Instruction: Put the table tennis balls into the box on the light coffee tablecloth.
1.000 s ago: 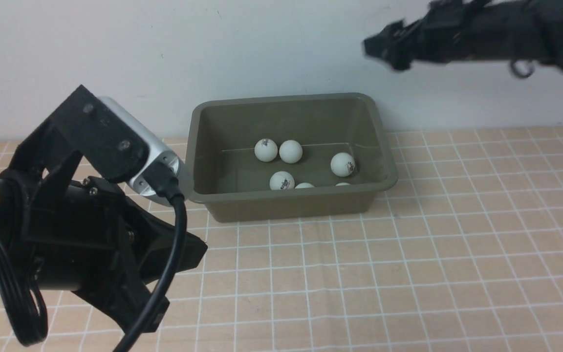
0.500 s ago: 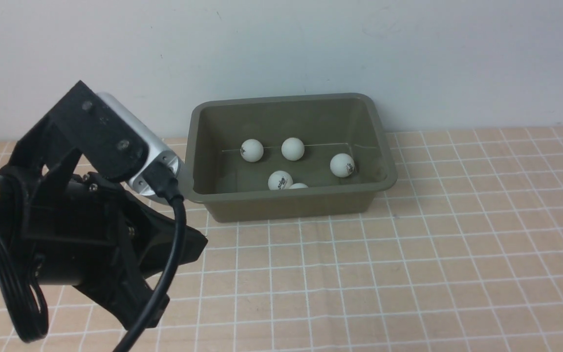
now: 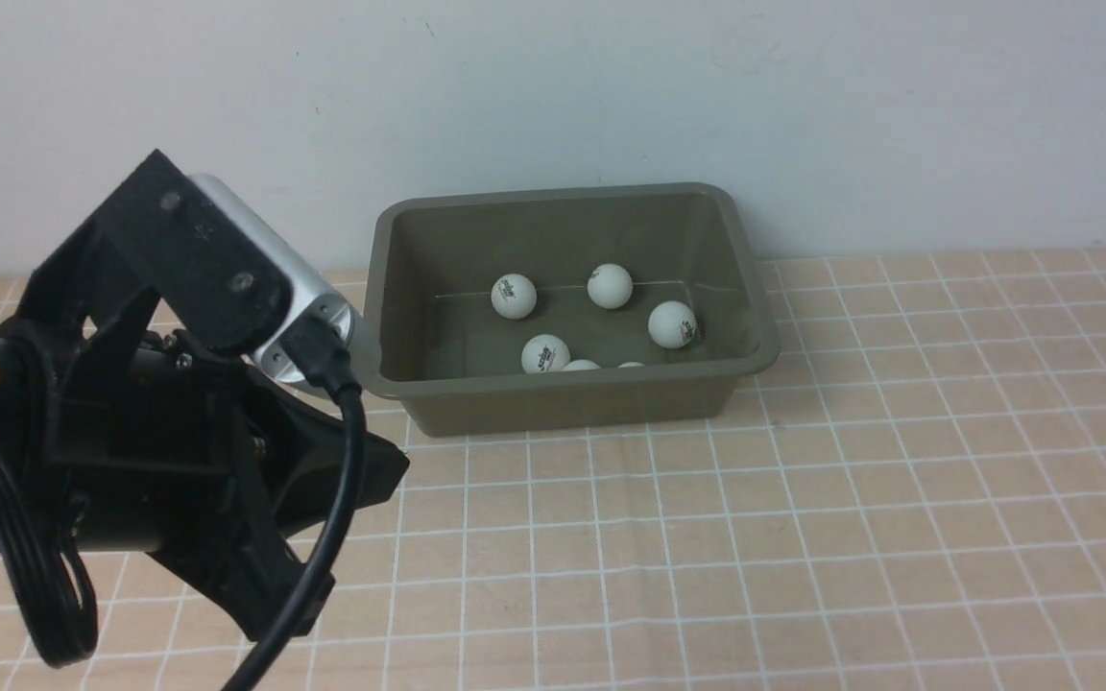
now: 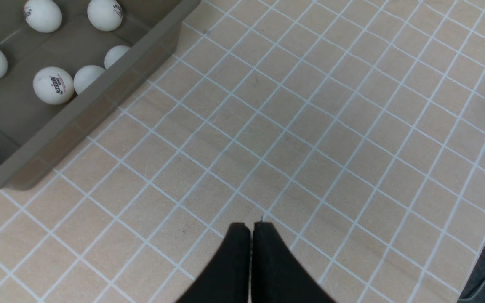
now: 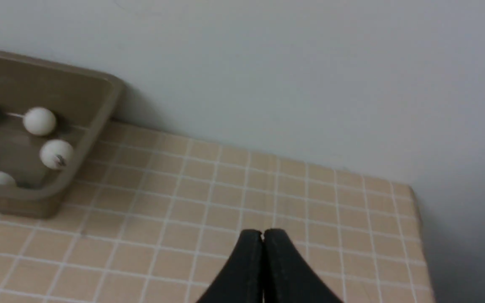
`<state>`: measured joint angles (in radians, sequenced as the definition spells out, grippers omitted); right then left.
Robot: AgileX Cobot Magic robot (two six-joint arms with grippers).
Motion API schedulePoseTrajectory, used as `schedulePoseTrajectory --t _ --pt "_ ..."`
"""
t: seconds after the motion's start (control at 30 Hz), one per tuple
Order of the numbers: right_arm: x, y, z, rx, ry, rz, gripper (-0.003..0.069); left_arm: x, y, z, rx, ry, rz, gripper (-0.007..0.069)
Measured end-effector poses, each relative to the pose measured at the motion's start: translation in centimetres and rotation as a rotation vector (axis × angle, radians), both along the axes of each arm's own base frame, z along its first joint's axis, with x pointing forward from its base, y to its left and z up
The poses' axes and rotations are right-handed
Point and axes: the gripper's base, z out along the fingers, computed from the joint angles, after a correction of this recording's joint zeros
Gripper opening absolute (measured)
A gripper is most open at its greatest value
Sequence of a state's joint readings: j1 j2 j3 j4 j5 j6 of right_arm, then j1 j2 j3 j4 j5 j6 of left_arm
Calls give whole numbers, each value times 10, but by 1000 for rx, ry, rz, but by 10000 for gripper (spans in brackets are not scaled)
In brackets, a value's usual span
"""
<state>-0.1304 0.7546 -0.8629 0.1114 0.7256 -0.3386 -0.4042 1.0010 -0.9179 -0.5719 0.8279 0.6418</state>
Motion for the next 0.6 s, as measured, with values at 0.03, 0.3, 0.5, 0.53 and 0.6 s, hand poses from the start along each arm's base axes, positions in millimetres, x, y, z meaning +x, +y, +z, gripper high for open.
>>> schedulePoseTrajectory --t 0.03,0.3,0.5,0.53,0.6 --pt "-2 -2 -2 9 20 -35 -11 0 0 0 0 0 0 -45" --pt "-14 -10 -8 44 88 -169 -11 0 0 0 3 -5 -4 -45" --pt "-27 23 -10 82 -25 153 -11 0 0 0 3 -5 -5 -45" --pt "-29 28 -14 78 -41 206 -11 0 0 0 3 -4 -5 -45" --pt "-32 35 -26 80 -46 275 -11 0 0 0 2 -4 -5 -45"
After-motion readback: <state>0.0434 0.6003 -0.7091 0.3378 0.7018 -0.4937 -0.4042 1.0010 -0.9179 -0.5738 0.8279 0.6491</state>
